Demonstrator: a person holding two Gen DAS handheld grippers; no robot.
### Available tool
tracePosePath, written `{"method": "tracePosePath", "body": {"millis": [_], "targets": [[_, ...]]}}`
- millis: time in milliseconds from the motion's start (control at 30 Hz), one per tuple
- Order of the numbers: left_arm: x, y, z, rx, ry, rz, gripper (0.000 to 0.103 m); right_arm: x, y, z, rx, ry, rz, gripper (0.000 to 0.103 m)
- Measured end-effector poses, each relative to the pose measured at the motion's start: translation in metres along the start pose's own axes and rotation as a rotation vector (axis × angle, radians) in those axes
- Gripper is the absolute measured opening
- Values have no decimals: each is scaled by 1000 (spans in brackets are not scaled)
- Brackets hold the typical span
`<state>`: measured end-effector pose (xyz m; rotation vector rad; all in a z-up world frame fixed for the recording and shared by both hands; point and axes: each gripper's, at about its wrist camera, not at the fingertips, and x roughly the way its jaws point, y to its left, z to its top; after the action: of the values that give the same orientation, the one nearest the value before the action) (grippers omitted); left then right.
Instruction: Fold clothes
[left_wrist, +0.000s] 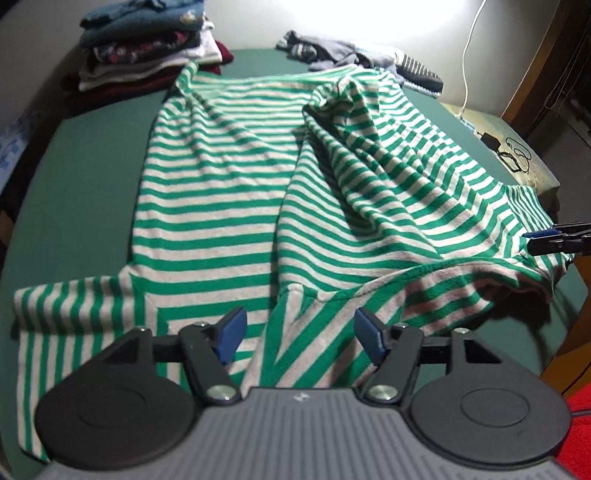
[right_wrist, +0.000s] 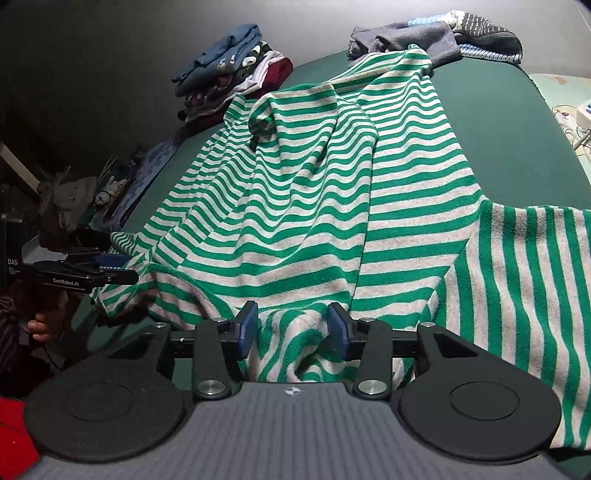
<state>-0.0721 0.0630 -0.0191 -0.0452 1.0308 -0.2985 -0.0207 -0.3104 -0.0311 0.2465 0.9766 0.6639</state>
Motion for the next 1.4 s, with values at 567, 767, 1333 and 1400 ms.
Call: {"method": "tracePosePath", "body": {"millis": [567,767,1333,1400], "targets": [[-61,-21,-33,12,23,-85,0,-26,4,7,-88,111,143,7],[-53,-18,-36,28,13,2,6,-17,-4,2,-51,134,104,15],[1,-3,4,24,44,-78,0,5,2,-3,15,51,30,11],[-10,-3,1,23,28,-72,0,4,6,-3,3,46,42,8]]}}
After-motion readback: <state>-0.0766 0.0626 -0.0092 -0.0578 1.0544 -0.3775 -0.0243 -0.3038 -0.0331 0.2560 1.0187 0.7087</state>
